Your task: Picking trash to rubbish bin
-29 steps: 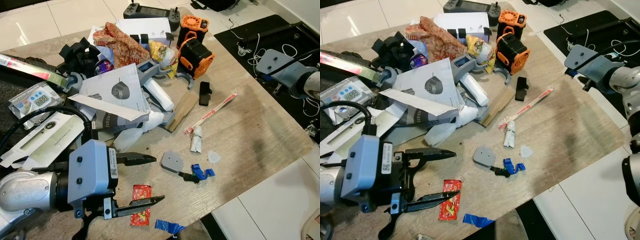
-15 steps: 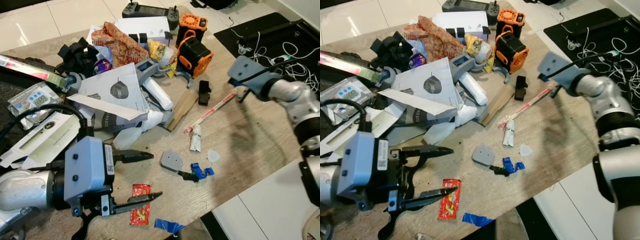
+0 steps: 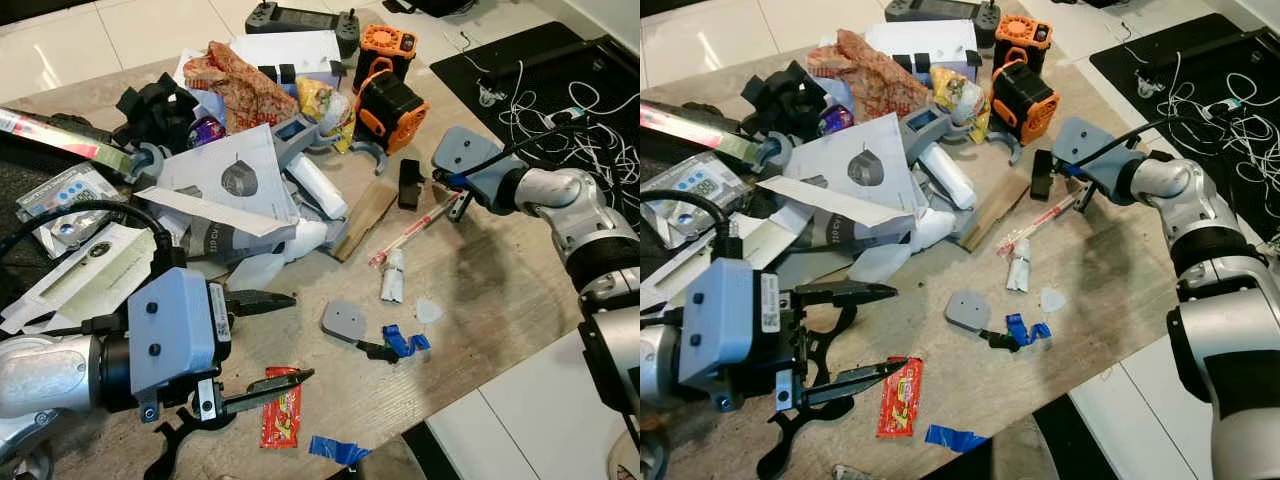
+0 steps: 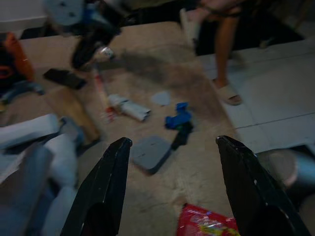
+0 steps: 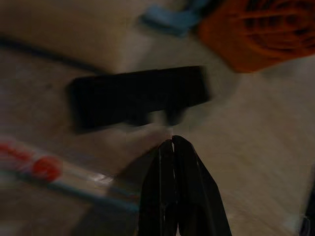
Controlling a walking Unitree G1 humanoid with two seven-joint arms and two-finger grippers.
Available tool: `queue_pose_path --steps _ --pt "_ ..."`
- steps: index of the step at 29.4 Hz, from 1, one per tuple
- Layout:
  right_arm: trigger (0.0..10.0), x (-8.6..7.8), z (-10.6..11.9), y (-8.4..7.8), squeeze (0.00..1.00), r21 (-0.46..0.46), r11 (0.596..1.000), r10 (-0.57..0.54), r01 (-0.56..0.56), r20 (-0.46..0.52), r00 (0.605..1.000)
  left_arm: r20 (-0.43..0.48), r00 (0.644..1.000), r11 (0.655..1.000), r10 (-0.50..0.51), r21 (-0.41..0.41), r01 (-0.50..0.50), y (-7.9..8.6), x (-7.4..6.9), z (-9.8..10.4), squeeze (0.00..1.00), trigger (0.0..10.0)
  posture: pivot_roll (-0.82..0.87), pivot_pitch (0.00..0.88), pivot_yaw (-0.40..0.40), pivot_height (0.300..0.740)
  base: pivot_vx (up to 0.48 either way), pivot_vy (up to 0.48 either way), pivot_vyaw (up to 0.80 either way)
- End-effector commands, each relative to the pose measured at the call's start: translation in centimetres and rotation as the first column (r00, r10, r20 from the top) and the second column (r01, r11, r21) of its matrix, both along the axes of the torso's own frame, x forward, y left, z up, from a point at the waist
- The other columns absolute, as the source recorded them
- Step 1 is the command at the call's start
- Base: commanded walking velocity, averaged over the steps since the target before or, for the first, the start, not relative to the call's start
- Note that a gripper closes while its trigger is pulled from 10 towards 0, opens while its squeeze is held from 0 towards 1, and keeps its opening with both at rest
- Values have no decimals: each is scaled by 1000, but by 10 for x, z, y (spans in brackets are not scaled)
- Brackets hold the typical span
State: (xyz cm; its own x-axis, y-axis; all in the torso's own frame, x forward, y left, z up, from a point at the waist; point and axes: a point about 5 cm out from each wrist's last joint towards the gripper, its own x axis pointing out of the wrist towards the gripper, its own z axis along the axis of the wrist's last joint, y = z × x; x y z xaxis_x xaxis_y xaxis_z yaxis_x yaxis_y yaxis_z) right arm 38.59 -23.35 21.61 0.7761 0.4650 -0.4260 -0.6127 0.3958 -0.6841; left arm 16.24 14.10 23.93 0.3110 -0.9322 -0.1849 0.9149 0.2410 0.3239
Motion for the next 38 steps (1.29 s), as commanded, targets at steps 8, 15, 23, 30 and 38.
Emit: queue_pose_path --steps 8,15,23,30,38 --pt "10000 -16 -5 -24 0 -163 981 65 -106 -238 969 46 992 991 116 61 -118 7 12 0 0 10000 -70 273 0 740 0 0 0" --pt "10000 -32 7 -39 0 -169 958 138 -231 -436 889 56 991 990 122 64 -125 7 14 -1 0 10000 -89 262 -7 740 0 0 0" --pt "10000 -36 16 -29 0 -45 952 246 -302 -472 846 59 991 991 119 60 -123 5 15 -2 0 10000 -101 256 -9 740 0 0 0" --pt "10000 -26 25 -22 0 -16 973 210 -231 -360 909 65 991 991 116 55 -119 3 15 -3 0 10000 -100 246 -14 740 0 0 0" --pt "10000 -27 33 -6 1000 237 953 280 -190 -441 853 77 989 991 123 42 -126 0 16 -2 0 10000 -98 250 -20 740 0 0 0"
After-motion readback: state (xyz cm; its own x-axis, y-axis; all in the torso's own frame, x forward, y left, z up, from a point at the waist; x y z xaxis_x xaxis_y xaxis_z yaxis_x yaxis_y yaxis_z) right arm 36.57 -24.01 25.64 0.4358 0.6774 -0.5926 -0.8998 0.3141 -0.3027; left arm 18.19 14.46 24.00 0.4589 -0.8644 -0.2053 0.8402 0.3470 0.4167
